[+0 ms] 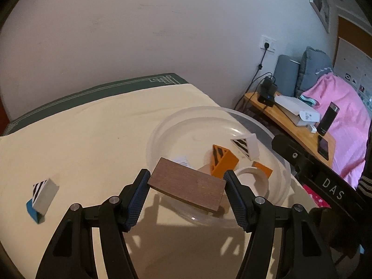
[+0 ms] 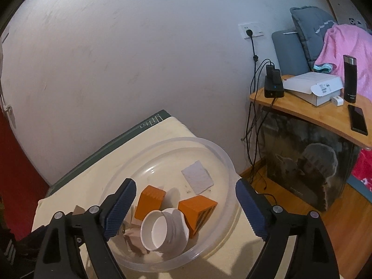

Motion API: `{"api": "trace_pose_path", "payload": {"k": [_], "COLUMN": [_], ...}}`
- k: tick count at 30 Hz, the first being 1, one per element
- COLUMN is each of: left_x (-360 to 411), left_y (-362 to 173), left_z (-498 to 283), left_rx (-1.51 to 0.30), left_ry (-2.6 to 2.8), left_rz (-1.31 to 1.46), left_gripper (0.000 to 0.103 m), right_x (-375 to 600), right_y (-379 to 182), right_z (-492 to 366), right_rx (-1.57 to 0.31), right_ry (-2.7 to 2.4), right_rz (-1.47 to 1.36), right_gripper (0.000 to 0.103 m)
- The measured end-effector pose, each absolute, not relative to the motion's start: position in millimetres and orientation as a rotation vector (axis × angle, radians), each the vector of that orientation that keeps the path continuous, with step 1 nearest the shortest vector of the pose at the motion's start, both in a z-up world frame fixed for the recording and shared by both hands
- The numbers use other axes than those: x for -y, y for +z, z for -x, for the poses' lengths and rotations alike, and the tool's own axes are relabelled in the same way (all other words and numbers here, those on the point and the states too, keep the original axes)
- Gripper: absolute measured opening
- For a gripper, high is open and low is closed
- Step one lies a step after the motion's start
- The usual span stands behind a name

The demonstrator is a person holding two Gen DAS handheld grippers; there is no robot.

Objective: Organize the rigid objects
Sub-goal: 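Carry the brown flat block into the clear bowl and release it with the left gripper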

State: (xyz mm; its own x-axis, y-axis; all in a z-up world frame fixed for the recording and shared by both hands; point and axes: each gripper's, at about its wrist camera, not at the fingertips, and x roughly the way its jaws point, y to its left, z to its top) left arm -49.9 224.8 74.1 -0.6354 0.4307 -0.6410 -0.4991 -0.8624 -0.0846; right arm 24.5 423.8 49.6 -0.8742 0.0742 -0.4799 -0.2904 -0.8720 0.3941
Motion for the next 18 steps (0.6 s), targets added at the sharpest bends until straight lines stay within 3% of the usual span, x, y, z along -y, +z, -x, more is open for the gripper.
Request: {"api": "trace_pose_path", "payload": {"k": [7,11,18], "left_x": [-239.0,-240.2,-221.5], "left_y": [71.1,67.2,60.0], "left_z": [53.0,54.9,56.1], "left_rx": [-0.149,-0.151,-0.114], "left_ry": [2.415,2.416,2.456], "left_rz": [0.91,0.911,0.942], "left_gripper": [0.066,0.083,0.083], "right_x": [-426.0,-427.5,-428.8], "right_y": [48.9,49.0,48.0], "right_z": [-25.6,-26.4,-26.4], "right_rx": [-0.71,-0.713,-0.718], "right_ry": [2.771,2.763,2.763], "right_rz": [0.671,0.66,0.66], "right_gripper": [0.092,0.092,0.092]}}
